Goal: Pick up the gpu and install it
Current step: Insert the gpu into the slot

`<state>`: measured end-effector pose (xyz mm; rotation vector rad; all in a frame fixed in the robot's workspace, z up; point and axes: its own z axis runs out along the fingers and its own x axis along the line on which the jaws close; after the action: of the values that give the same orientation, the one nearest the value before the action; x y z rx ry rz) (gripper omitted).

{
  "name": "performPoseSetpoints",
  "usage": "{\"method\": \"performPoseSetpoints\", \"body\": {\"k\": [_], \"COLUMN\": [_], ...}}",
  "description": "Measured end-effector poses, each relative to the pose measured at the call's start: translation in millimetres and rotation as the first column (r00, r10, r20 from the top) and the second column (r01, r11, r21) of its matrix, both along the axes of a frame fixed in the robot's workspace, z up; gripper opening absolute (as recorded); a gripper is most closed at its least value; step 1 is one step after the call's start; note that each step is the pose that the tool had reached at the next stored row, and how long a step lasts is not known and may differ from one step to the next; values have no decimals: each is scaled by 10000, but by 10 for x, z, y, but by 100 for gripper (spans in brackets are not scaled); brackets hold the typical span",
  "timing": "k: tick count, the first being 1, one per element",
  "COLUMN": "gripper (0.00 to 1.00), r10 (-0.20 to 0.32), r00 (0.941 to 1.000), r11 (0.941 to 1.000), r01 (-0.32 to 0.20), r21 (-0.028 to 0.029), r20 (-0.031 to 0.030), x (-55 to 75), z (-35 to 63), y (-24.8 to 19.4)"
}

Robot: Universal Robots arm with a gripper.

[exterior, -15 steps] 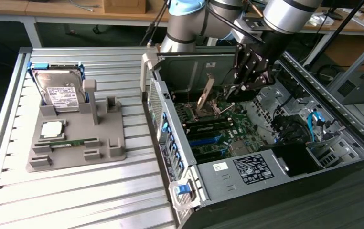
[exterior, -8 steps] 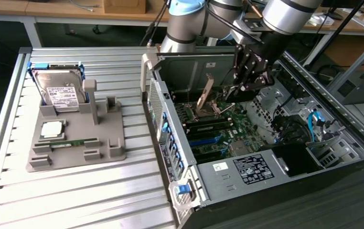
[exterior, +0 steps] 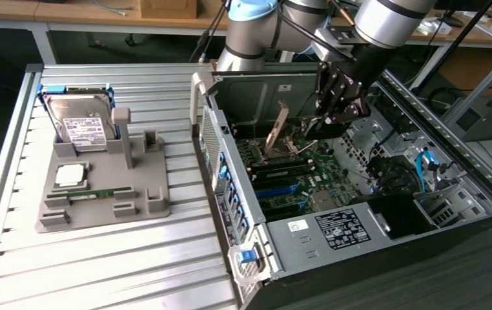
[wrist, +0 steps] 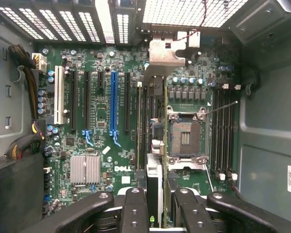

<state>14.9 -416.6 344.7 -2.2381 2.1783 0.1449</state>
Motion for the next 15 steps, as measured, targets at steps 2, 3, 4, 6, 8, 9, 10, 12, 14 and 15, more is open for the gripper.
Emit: {"method": "performPoseSetpoints", "body": {"k": [2,3,4,6,8,9,10,12,14,15], "gripper": [27,27,27,27,27,27,27,27,27,27], "r10": [-1,0,0,-1,0,0,0,0,0,0], "r00": [10000,10000,10000,10000,10000,10000,10000,10000,10000,10000], "r11": [10000,10000,10000,10000,10000,10000,10000,10000,10000,10000], "r01": [1,0,0,1,0,0,0,0,0,0], "r21": [2,2,2,4,6,8,9,11,13,14], "r20": [0,1,0,0,0,0,0,0,0,0], "x": [0,0,-1,-1,-1,-1,-1,-1,-1,-1], "z": [-3,-5,-7,-11,-13,-15,-16,-18,-22,-23], "y": [-3,-5,-7,-12,-15,-16,-17,-20,-22,-23]}}
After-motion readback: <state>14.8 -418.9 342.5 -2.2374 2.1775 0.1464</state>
